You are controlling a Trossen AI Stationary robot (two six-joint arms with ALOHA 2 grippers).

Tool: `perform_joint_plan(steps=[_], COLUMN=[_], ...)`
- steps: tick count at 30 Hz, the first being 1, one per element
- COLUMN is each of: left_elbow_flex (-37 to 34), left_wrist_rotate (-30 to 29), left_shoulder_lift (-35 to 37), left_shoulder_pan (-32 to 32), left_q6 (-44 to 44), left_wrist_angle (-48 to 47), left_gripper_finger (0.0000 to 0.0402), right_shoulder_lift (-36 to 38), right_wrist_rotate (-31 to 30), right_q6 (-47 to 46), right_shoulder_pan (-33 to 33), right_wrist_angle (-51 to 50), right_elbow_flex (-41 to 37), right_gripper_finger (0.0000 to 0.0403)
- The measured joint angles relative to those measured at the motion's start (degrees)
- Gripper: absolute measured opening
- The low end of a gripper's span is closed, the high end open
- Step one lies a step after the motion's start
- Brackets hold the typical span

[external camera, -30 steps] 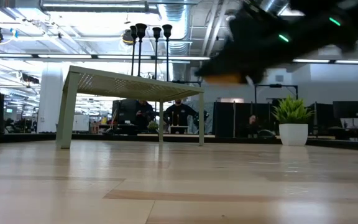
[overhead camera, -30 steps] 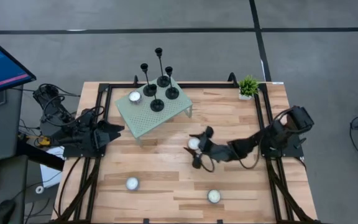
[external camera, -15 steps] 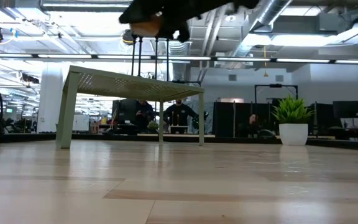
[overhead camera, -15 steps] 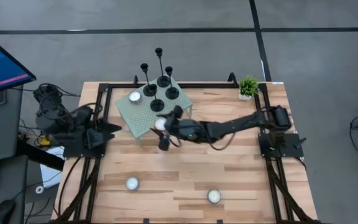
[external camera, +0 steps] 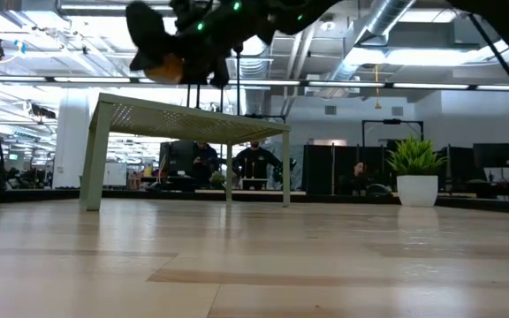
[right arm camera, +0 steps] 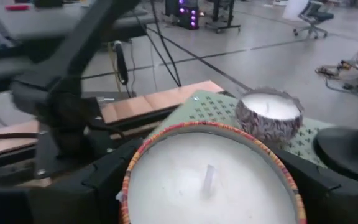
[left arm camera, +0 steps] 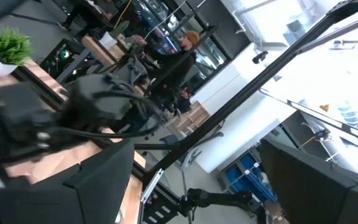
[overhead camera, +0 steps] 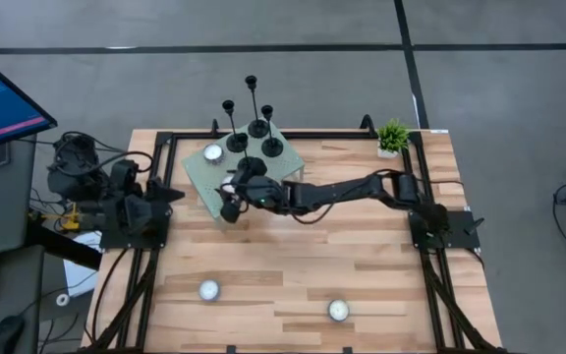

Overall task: Pick & Place candle stick holders
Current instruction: Put the orange patterned scented candle on the shelf

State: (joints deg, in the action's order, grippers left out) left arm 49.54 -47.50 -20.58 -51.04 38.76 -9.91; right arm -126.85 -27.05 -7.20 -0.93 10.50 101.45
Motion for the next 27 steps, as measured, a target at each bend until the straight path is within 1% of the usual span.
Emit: perform_joint_plan(steps=[4, 8, 18, 20, 23, 25, 27], left_elbow_flex=[0.0, 0.0, 0.0, 0.0, 0.0, 0.0, 0.0], left_wrist_rotate=[1.0, 1.1, 1.1, 1.1, 1.1, 1.1, 1.1], left_shoulder_lift=[0.0, 0.0, 0.0, 0.0, 0.0, 0.0, 0.0], left_shoulder_pan=[0.0, 0.0, 0.0, 0.0, 0.0, 0.0, 0.0], left_q6=[0.0, 0.0, 0.0, 0.0, 0.0, 0.0, 0.0], left_wrist_angle=[-0.1, 0.0, 0.0, 0.0, 0.0, 0.0, 0.0], left_gripper_finger=[0.0349, 0.0349, 0.0349, 0.0349, 0.0349, 0.0349, 0.0349], right_shoulder_lift=[-1.9, -2.0, -2.0, -3.2, -4.1, -5.0, -5.0], right_wrist_rotate=[0.1, 0.1, 0.1, -0.1, 0.7, -0.1, -1.4], right_q6=[-1.9, -1.9, -1.9, -1.9, -3.0, -3.1, -1.9], right_shoulder_pan=[1.3, 2.2, 2.6, 2.5, 2.5, 2.1, 2.0], right_wrist_angle=[-0.4, -0.8, -0.2, 1.9, 1.6, 3.2, 2.7], right_elbow_flex=[0.9, 1.1, 1.1, 1.3, 0.9, 1.2, 1.0], right_gripper_finger=[0.0285, 0.0286, 0.0286, 0.0286, 0.0286, 0.0286, 0.0286])
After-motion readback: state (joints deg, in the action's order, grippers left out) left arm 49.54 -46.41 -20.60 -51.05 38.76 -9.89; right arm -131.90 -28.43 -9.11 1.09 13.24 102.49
